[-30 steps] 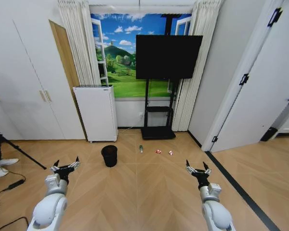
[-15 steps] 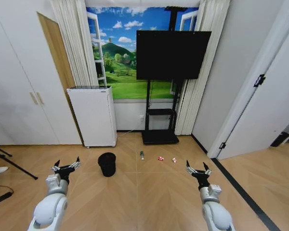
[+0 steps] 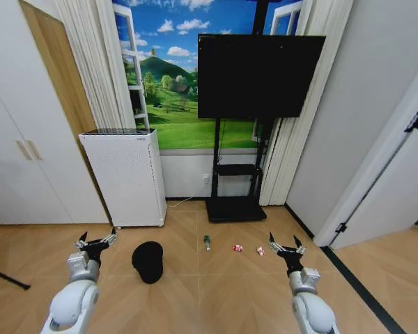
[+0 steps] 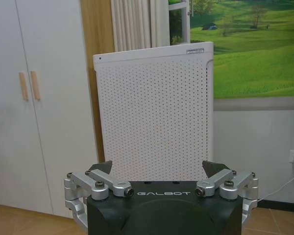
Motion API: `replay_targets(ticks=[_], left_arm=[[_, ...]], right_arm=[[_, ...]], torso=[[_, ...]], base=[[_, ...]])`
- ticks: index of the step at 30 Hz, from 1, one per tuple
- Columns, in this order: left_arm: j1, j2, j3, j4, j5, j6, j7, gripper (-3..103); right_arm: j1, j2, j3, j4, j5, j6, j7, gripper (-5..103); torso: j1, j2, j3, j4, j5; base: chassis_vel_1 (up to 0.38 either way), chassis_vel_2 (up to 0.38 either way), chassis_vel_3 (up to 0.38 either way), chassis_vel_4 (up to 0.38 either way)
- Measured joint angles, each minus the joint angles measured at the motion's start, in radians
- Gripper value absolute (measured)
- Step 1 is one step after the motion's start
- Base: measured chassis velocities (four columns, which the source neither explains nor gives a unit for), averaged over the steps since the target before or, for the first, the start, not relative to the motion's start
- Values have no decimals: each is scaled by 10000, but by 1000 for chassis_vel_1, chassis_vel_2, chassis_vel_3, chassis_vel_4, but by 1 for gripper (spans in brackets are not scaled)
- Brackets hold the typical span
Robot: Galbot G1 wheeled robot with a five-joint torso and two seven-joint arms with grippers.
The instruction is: Pick up the trash bin and place the garbage on the floor into it.
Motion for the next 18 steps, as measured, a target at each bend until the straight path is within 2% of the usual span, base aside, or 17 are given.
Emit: replay_targets(ticks=[3, 6, 9, 14, 18], left_arm=[[-22, 9, 14, 29, -6, 0, 1, 100], [-47, 37, 26, 37, -25, -1, 6, 100], [-59, 28, 54, 39, -54, -9, 8, 100], [-53, -54, 109, 58, -57, -90, -31, 100], [-9, -85, 135, 50, -90, -142, -57, 100]], right_arm=[[4, 20, -18, -45, -52, 4, 5, 100], [-9, 48, -42, -66, -134, -28, 14, 100], [-11, 67, -47, -85, -188, -66, 39, 100], [-19, 82, -48, -106, -195, -83, 60, 100], [10, 90, -47, -189, -191, -65, 96, 100]], torso=[[-3, 2, -2, 0, -7], [0, 0, 0, 0, 4], [8, -2, 2, -1, -7], [9, -2, 2, -1, -2], [-10, 4, -4, 0, -2]], base=[[-343, 344, 383, -346], [-317, 329, 330, -331], [-254, 265, 247, -217], [-103, 135, 69, -90], [11, -19, -9, 9]])
